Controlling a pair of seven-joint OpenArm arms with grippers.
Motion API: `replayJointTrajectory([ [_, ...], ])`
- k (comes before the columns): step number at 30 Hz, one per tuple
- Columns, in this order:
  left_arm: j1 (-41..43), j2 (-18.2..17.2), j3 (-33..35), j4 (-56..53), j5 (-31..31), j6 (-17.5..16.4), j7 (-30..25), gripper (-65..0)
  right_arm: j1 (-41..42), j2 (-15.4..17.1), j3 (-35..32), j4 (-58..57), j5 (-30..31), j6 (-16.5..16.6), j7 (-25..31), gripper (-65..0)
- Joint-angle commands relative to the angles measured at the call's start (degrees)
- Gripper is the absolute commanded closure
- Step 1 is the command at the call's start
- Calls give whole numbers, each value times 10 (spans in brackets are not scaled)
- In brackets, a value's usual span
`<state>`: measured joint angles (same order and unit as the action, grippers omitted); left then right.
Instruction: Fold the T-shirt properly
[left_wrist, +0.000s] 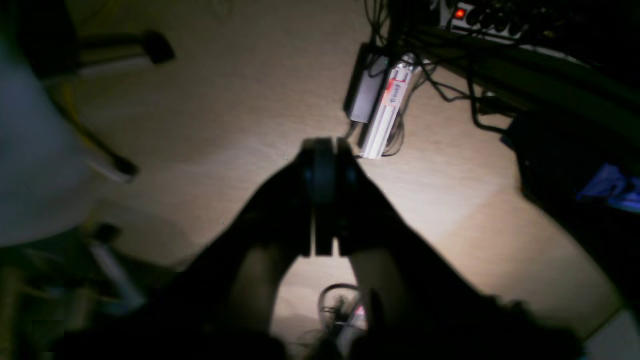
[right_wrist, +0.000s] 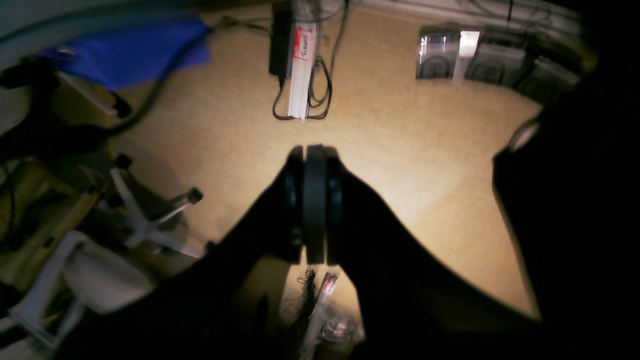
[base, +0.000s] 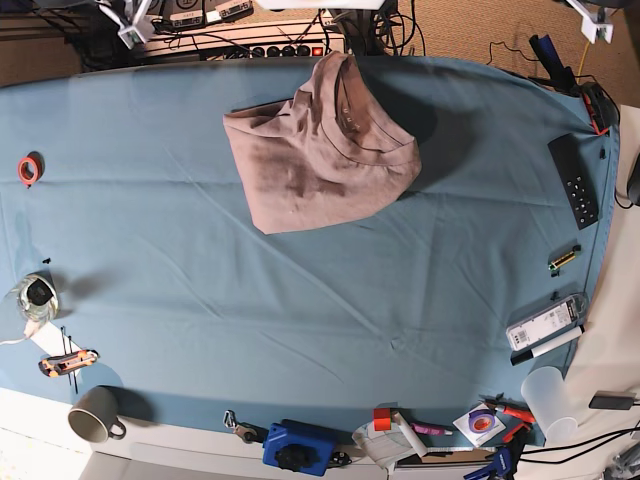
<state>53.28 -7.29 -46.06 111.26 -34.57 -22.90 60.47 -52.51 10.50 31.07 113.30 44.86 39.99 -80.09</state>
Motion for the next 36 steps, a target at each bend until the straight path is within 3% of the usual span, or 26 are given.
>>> replayJointTrajectory([
  [1, 10, -3, 0, -11, -1, -2, -11, 0, -4, 6, 4, -12, 5, 0, 1, 0],
  [6, -13, -4, 7, -107, 9, -35, -66, 0, 41, 7, 4, -127, 5, 0, 1, 0],
  [12, -97, -23, 31, -251, 116, -39, -139, 0, 128, 26, -29, -299, -36, 0, 1, 0],
  [14, -126, -35, 51, -303, 137, -39, -157, 0, 152, 42, -63, -358, -64, 0, 29, 0],
  [20, -202, -40, 129, -451, 228, -39, -256, 0, 238, 75, -195, -534, -196, 0, 183, 0],
  [23, -234, -39, 192, -525, 309, 6, -356, 0, 282, 68, -252, -610, -248, 0, 259, 0],
  [26, -263, -36, 260, -605, 368, 100, -443, 0, 325, 52, -297, -675, -307, 0, 360, 0],
  [28, -282, -28, 294, -660, 377, 162, -495, 0, 349, 40, -318, -710, -338, 0, 420, 0],
  [29, -292, -24, 306, -686, 376, 177, -509, 0, 359, 34, -326, -723, -351, 0, 449, 0],
  [31, -313, -13, 314, -734, 376, 187, -533, 0, 372, 23, -338, -746, -381, -16, 520, 0],
  [36, -347, -5, 314, -801, 374, 177, -594, 0, 376, -5, -341, -794, -465, -130, 657, 0],
])
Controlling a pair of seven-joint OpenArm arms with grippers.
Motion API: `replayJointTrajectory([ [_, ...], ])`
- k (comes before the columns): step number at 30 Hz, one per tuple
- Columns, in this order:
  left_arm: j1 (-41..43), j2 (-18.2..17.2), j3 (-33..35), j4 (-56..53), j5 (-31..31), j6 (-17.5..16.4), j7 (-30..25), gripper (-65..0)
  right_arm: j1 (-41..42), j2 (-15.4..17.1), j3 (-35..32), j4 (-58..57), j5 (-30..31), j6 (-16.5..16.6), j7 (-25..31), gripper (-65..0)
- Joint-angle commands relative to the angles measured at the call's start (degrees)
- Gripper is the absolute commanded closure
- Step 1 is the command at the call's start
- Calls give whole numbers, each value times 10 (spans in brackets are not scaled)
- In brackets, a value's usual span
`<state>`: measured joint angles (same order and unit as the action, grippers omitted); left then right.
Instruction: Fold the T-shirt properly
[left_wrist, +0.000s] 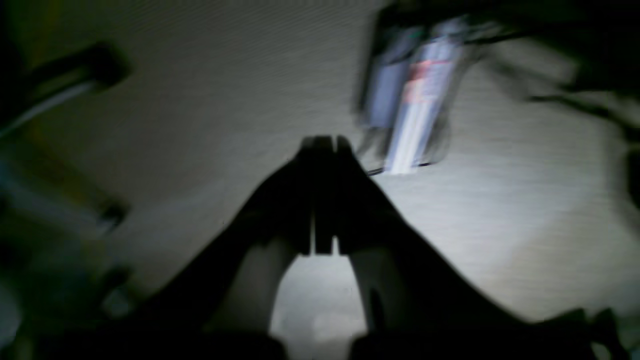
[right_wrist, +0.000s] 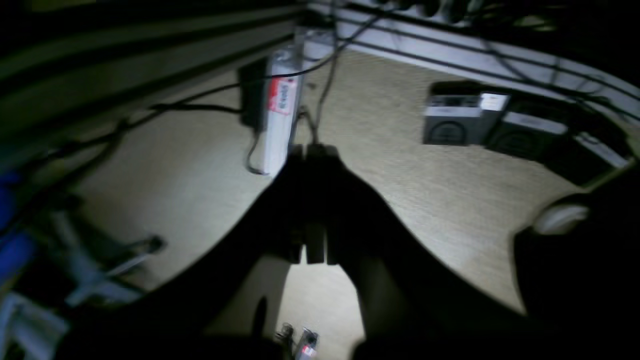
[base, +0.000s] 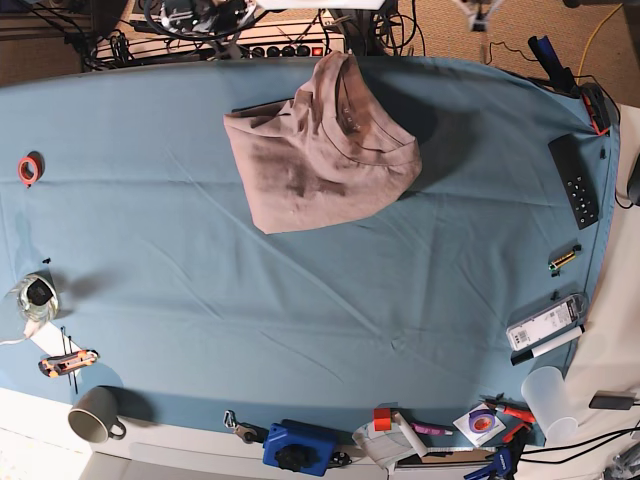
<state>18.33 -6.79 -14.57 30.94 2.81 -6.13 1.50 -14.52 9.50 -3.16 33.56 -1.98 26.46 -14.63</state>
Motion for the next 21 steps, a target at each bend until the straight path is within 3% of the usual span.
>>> replayJointTrajectory([
  [1, -1, -10, -1, 0, 0, 5, -5, 0, -4, 4, 1, -9, -5, -9, 23, 0],
  [4, -4, -10, -1, 4, 0, 1, -5, 0, -4, 10, 1, -35, -6, -26, 63, 0],
  [21, 1, -10, -2, 12, 0, 14, 1, 0, 12, 19, 1, -36, -4, -27, 37, 0],
])
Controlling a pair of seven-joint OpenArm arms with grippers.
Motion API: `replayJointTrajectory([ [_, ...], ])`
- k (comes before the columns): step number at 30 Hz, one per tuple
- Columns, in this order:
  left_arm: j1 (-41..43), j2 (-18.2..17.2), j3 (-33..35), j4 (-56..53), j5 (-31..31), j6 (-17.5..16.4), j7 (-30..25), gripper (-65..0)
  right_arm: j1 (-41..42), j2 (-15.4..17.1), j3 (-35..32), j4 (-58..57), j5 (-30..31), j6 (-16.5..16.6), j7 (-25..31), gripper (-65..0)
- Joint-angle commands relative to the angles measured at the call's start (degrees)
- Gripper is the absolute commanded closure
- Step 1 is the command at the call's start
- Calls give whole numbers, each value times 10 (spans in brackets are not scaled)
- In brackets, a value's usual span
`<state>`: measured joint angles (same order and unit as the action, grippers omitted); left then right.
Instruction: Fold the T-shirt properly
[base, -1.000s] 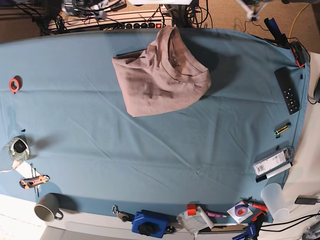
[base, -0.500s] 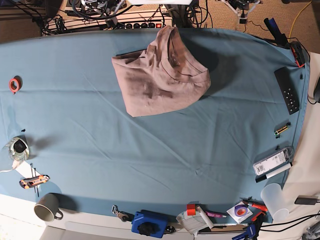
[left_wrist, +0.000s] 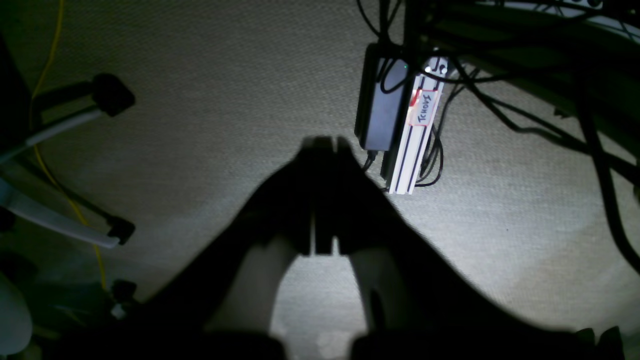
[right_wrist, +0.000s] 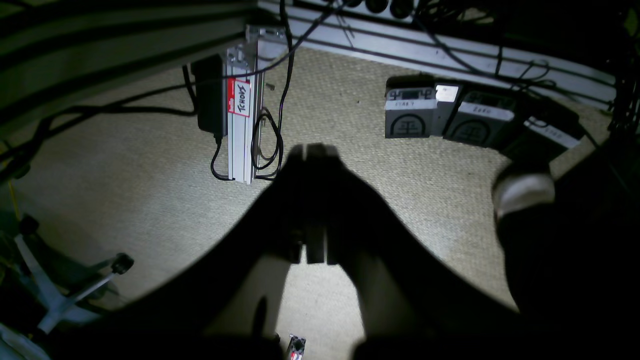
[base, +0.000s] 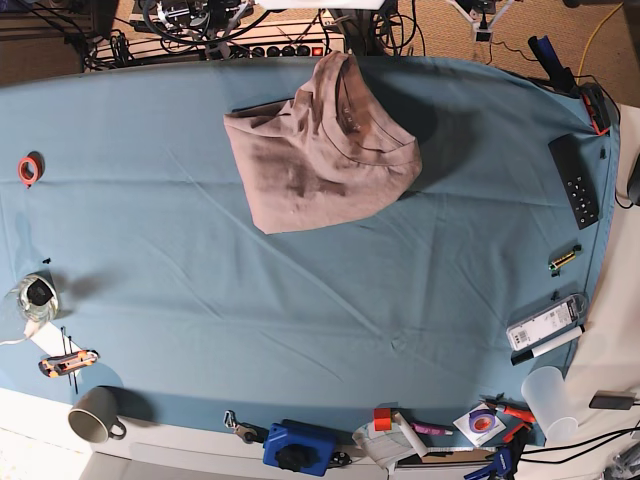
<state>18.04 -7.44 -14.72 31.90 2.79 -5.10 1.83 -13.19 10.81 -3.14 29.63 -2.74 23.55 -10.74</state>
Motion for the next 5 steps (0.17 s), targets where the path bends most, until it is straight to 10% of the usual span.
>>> replayJointTrajectory([
  [1, 3, -3, -1, 3, 0, 9, -2, 0, -2, 6, 1, 3, 4, 2, -4, 0],
  [5, 3, -4, -1, 3, 0, 31, -4, 0, -1, 6, 1, 3, 11, 2, -8, 0],
])
